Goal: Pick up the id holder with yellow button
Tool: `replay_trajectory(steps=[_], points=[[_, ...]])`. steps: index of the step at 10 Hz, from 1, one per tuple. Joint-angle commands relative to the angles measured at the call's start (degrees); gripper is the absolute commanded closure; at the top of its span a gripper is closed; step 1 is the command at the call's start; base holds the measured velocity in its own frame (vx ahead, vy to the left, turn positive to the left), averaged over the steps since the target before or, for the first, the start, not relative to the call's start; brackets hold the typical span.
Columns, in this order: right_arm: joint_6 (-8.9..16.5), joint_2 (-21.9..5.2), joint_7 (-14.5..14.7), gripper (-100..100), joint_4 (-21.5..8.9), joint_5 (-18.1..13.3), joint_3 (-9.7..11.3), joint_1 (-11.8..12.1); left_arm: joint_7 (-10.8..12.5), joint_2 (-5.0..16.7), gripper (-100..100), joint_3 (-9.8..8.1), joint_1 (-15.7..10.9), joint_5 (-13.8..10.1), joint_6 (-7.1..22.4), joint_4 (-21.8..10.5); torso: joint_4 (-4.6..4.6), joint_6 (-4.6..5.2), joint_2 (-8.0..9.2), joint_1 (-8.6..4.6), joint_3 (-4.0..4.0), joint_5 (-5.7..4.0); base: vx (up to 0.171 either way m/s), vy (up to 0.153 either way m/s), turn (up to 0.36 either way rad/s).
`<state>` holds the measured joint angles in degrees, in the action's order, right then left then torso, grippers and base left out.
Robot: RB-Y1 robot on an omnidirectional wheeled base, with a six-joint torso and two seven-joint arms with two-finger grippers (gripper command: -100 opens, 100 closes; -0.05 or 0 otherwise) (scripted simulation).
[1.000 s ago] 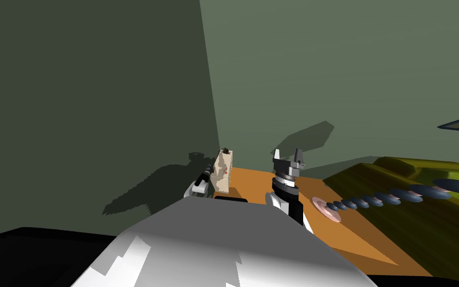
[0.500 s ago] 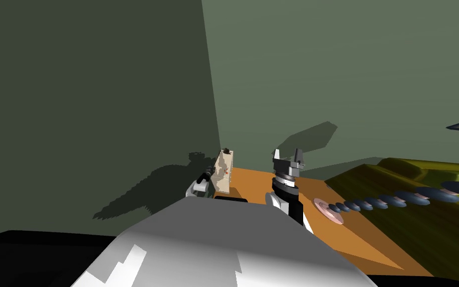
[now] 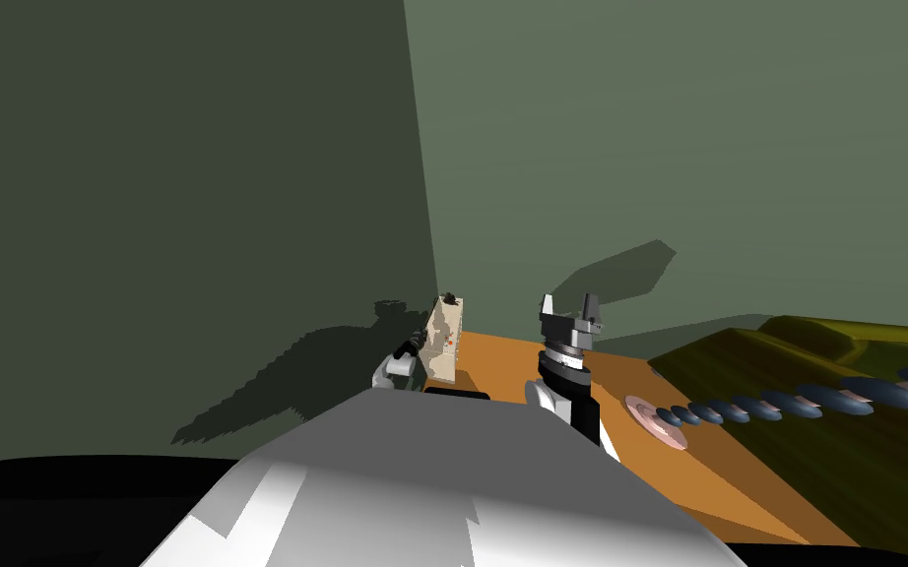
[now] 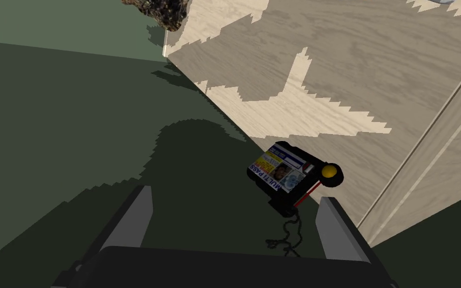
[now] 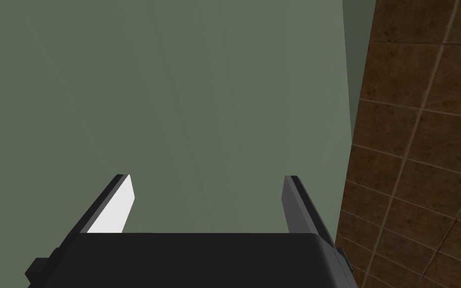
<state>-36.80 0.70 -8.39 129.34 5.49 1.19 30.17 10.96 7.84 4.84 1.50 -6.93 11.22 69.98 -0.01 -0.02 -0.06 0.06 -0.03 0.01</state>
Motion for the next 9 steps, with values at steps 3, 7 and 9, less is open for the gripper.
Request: replay_trajectory(steps=[3, 7, 9], points=[[0.0, 0.0, 0.0, 0, 0.0, 0.0, 0.0, 0.0, 1.2, -0.4, -100, -0.55, -4.0, -0.7, 4.0, -6.7, -0.01, -0.01, -0.03, 0.00, -0.02, 0.00, 0.019, 0.017, 0.047], [0.0, 0.0, 0.0, 0, 0.0, 0.0, 0.0, 0.0, 2.3, -0.8, -100, -1.50, -8.3, -0.9, 7.6, -12.7, -0.01, 0.00, -0.04, 0.01, -0.02, 0.00, 0.022, 0.017, 0.056], [0.0, 0.0, 0.0, 0, 0.0, 0.0, 0.0, 0.0, 2.6, -0.7, -100, -1.89, -9.7, -0.9, 8.7, -14.5, -0.01, 0.00, -0.05, 0.01, -0.03, 0.00, 0.026, 0.018, 0.047]])
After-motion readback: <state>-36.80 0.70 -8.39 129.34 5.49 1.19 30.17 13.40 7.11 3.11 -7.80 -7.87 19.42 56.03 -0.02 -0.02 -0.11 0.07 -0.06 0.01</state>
